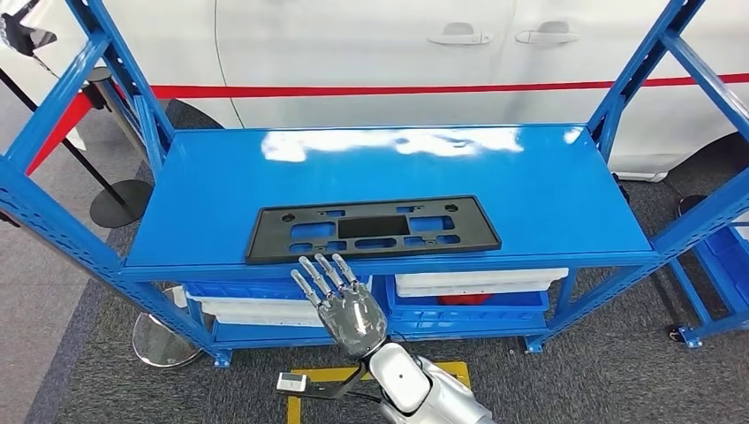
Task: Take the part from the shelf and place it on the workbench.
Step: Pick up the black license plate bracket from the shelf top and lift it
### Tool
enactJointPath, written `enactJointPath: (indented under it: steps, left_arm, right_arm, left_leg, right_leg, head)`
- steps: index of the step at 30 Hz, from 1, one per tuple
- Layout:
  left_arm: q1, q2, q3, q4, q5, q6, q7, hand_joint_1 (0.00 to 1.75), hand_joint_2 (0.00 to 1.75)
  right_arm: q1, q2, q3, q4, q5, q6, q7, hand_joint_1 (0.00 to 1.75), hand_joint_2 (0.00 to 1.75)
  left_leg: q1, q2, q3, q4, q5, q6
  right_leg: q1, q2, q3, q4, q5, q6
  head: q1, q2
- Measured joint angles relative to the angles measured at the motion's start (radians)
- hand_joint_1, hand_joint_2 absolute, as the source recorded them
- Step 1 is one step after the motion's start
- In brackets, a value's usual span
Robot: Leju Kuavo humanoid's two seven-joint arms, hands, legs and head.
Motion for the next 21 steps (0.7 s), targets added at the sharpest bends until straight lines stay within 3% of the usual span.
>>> enactJointPath:
  steps: [1,3,5,8,9,12,13,14,15,17,19,21]
  left_arm:
    - [0.0,0.0,0.0,0.0,0.0,0.0,0.0,0.0,0.0]
    - [-0.001,-0.001,0.001,0.0,-0.001,0.0,0.001,0.0,0.0]
    - [-0.002,-0.002,0.001,0.001,-0.001,-0.001,0.002,0.0,0.0]
    - [-0.001,0.0,0.004,0.001,-0.002,-0.001,0.002,0.0,0.0]
    - [-0.002,0.001,0.005,0.001,-0.003,-0.001,0.002,0.0,0.0]
    - [-0.002,0.002,0.008,0.001,-0.008,-0.001,0.002,0.0,0.0]
    - [-0.001,0.002,0.01,0.001,-0.008,-0.002,0.003,0.0,0.0]
    - [0.001,0.002,0.012,0.001,-0.009,-0.002,0.003,0.0,0.0]
    - [0.002,0.002,0.013,0.001,-0.01,-0.003,0.004,0.0,0.0]
    - [0.003,0.003,0.014,0.001,-0.012,-0.003,0.004,0.0,0.0]
    - [0.002,0.004,0.015,0.001,-0.015,-0.004,0.005,0.0,0.0]
    - [0.002,0.005,0.016,0.001,-0.017,-0.004,0.006,0.0,0.0]
  right_arm:
    - [0.0,0.0,-0.004,0.0,0.0,0.0,0.002,0.0,1.75]
    - [-0.001,-0.001,-0.01,0.0,0.0,0.0,0.007,0.0,1.75]
    - [-0.001,-0.003,-0.014,-0.001,0.0,0.0,0.011,0.0,1.75]
    - [0.001,-0.006,-0.025,-0.011,0.0,-0.001,0.022,0.0,1.75]
    - [0.0,-0.008,-0.029,-0.017,0.0,-0.001,0.027,0.0,1.75]
    - [0.0,-0.015,-0.043,-0.026,0.0,-0.001,0.04,0.0,1.75]
    - [0.001,-0.018,-0.048,-0.027,0.0,-0.001,0.042,0.0,1.75]
    - [0.002,-0.021,-0.053,-0.029,0.0,-0.001,0.044,0.0,1.75]
    - [0.002,-0.024,-0.059,-0.031,0.0,-0.001,0.046,0.0,1.75]
    - [0.002,-0.029,-0.072,-0.039,0.0,-0.001,0.046,0.0,1.75]
    - [0.002,-0.033,-0.083,-0.046,0.0,-0.001,0.046,0.0,1.75]
    - [0.004,-0.037,-0.092,-0.053,0.0,-0.002,0.046,0.0,1.75]
  left_leg:
    - [-0.001,-0.001,0.009,-0.001,-0.008,-0.001]
    - [-0.004,-0.001,0.021,-0.002,-0.02,-0.007]
    - [-0.005,0.0,0.028,-0.002,-0.023,-0.018]
    - [-0.006,0.002,0.027,0.035,-0.027,-0.033]
    - [-0.005,0.002,0.008,0.075,-0.042,-0.036]
    - [0.001,0.003,-0.097,0.24,-0.117,-0.049]
    - [0.003,0.003,-0.122,0.266,-0.12,-0.053]
    - [0.003,0.003,-0.131,0.256,-0.1,-0.056]
    - [0.004,0.003,-0.122,0.211,-0.058,-0.056]
    - [0.002,0.005,-0.083,0.081,0.027,-0.05]
    - [-0.006,0.007,-0.061,0.009,0.05,-0.035]
    - [-0.01,0.007,-0.058,0.001,0.045,-0.019]
  right_leg:
    - [0.004,0.0,0.025,-0.074,0.051,-0.01]
    - [0.015,-0.002,0.063,-0.186,0.097,-0.026]
    - [0.02,-0.002,0.073,-0.218,0.098,-0.035]
    - [0.011,0.001,0.103,-0.234,0.1,-0.048]
    - [0.009,0.001,0.114,-0.238,0.095,-0.052]
    - [0.008,0.0,0.134,-0.24,0.077,-0.058]
    - [0.008,0.001,0.14,-0.239,0.072,-0.058]
    - [0.008,0.002,0.147,-0.238,0.065,-0.057]
    - [0.008,0.004,0.156,-0.237,0.058,-0.055]
    - [0.008,0.004,0.174,-0.235,0.044,-0.048]
    - [0.008,0.004,0.179,-0.234,0.034,-0.038]
    - [0.009,0.003,0.181,-0.237,0.027,-0.025]
  head:
    - [0.0,0.0]
    - [-0.002,0.0]
    - [-0.004,0.0]
    - [-0.004,0.0]
    - [-0.004,0.0]
    - [-0.006,0.0]
    - [-0.007,0.0]
    - [-0.006,0.0]
    - [-0.006,0.0]
    - [-0.006,0.0]
    - [-0.006,0.0]
    - [-0.008,0.0]
